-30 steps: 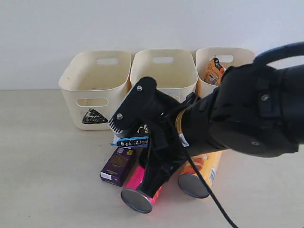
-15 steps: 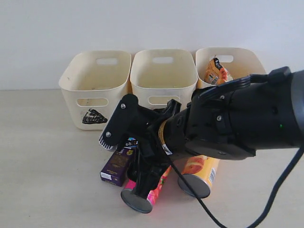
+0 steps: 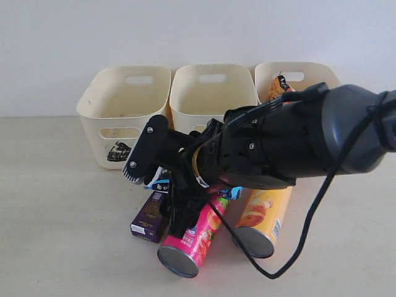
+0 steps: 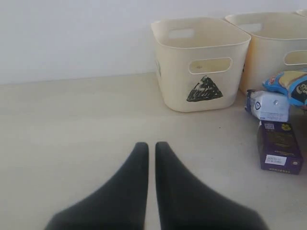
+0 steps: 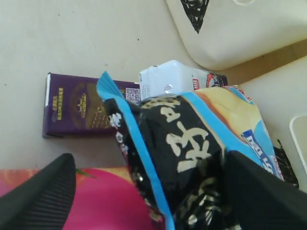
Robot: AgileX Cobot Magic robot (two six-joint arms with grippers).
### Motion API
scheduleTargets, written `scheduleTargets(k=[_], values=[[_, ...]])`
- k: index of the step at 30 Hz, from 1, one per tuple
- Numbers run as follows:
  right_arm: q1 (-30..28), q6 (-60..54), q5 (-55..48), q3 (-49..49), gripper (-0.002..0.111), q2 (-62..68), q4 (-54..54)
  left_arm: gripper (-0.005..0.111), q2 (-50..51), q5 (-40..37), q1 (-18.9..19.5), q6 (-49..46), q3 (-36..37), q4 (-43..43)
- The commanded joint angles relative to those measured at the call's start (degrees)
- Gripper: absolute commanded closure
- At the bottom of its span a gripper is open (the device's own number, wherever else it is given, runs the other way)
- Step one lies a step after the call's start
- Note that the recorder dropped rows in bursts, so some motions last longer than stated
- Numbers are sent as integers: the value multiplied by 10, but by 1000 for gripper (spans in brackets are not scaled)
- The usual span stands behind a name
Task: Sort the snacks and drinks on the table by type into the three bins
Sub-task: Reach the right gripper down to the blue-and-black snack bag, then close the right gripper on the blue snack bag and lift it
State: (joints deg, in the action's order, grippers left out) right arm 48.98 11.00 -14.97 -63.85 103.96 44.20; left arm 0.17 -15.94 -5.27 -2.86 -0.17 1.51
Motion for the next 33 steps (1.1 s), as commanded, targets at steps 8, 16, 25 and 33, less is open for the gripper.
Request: scheduleTargets(k=[8, 16, 25, 33], values=[[-4, 59, -70, -29, 33, 35, 105, 103, -2, 4, -3, -2, 2, 6], [-4, 209, -118, -29, 33, 35, 281, 103, -2, 4, -3, -2, 2, 6], [-4, 222, -114, -29, 33, 40, 308, 103, -2, 4, -3, -2, 2, 6], [-4, 223, -82, -29, 33, 64, 310, 103, -2, 4, -3, -2, 2, 6]])
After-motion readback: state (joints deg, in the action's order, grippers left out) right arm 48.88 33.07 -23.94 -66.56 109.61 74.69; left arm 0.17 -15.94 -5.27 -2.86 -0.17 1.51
